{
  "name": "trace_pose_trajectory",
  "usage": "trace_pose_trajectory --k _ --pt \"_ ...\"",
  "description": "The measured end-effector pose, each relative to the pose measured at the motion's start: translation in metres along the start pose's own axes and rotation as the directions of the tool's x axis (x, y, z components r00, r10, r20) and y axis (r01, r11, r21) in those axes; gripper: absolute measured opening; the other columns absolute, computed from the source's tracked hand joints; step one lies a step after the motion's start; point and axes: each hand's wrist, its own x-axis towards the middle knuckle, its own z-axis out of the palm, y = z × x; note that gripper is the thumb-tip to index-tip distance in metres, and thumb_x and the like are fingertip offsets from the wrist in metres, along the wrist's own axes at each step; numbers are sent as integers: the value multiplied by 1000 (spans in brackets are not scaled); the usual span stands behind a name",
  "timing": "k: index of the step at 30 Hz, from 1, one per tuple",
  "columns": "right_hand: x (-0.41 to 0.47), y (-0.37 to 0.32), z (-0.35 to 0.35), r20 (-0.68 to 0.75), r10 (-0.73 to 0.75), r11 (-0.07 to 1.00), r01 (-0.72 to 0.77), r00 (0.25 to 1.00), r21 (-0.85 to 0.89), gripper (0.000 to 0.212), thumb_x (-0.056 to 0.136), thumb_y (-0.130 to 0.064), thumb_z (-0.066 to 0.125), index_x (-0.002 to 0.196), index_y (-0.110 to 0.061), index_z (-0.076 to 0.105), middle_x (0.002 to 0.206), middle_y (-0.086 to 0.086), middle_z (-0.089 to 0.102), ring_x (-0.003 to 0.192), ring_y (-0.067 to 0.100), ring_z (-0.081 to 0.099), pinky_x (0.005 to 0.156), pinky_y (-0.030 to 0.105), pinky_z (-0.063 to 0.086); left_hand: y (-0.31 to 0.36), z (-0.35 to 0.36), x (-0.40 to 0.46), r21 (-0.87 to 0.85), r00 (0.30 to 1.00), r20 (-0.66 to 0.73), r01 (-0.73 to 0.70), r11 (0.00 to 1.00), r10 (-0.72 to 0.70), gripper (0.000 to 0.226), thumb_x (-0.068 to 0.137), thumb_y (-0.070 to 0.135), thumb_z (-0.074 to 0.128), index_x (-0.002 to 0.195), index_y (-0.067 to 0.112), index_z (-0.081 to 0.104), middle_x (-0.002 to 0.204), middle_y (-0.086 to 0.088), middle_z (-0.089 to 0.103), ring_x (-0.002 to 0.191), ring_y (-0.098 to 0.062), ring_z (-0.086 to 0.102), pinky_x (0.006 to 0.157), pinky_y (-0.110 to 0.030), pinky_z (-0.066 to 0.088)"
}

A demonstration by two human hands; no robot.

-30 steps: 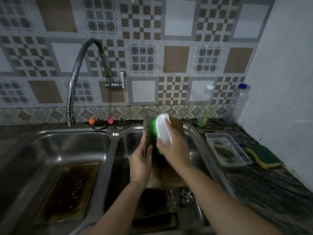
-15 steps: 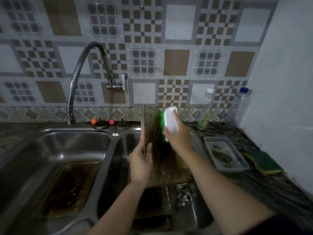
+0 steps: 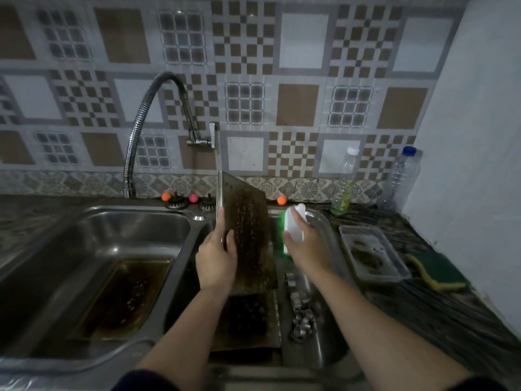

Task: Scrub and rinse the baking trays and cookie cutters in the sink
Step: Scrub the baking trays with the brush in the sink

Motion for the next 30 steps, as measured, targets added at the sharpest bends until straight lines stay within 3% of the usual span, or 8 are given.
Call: trace_pose_trajectory --k 2,6,13,18,20,23,26,30 --pt "9 -25 -10 -21 -28 998 29 999 58 54 95 -38 53 145 -45 33 135 11 51 108 24 56 66 17 40 4 -5 -1 74 1000 3 -29 997 29 58 97 24 48 149 36 24 74 1 57 64 -16 55 53 -24 33" --pt "13 -74 -4 -66 -31 990 40 997 134 71 83 -65 55 146 -41 32 145 6 41 130 26 42 92 29 40 12 -16 -6 216 988 71 -151 965 139 59 97 30 46 150 39 19 95 2 64 70 -15 60 50 -24 35" --pt "16 -118 10 -118 127 966 -95 985 242 90 67 -74 62 145 -43 31 154 5 28 136 32 37 103 41 39 -1 -34 -2 400 876 181 -481 780 447 75 74 21 79 141 27 46 71 5 57 30 -18 42 35 -17 1" --pt "6 -132 20 -200 189 944 -122 961 308 76 75 -53 67 144 -37 38 143 7 42 120 28 51 83 28 40 -17 -60 14 390 840 237 -543 744 489 80 79 32 74 147 33 32 82 8 65 41 -20 57 32 -23 32" --pt "4 -143 21 -240 174 951 -100 955 293 73 76 -50 66 143 -37 40 141 8 44 118 28 52 87 31 43 -19 -75 24 295 865 272 -491 819 421 60 95 46 46 149 42 21 111 10 66 76 -20 69 53 -32 50" --pt "4 -163 20 -278 111 975 -50 954 217 69 80 -45 63 144 -32 41 145 4 44 126 26 47 94 33 42 -38 -89 46 -11 919 314 -247 969 238 45 98 52 25 141 44 37 135 9 56 120 -16 55 89 -33 48" --pt "-2 -178 28 -280 112 964 -36 953 265 65 82 -41 62 143 -31 43 145 2 45 125 23 48 96 34 46 -78 -91 74 -68 903 414 -93 993 113 49 99 49 29 144 32 39 146 -4 45 136 -21 38 106 -33 34" --pt "-18 -186 63 -206 150 911 -54 967 408 59 85 -37 60 141 -35 42 139 -1 47 112 17 52 80 26 45 -133 -98 86 -6 804 594 47 999 -34 59 95 60 28 149 42 15 147 -13 41 137 -29 36 112 -40 30"
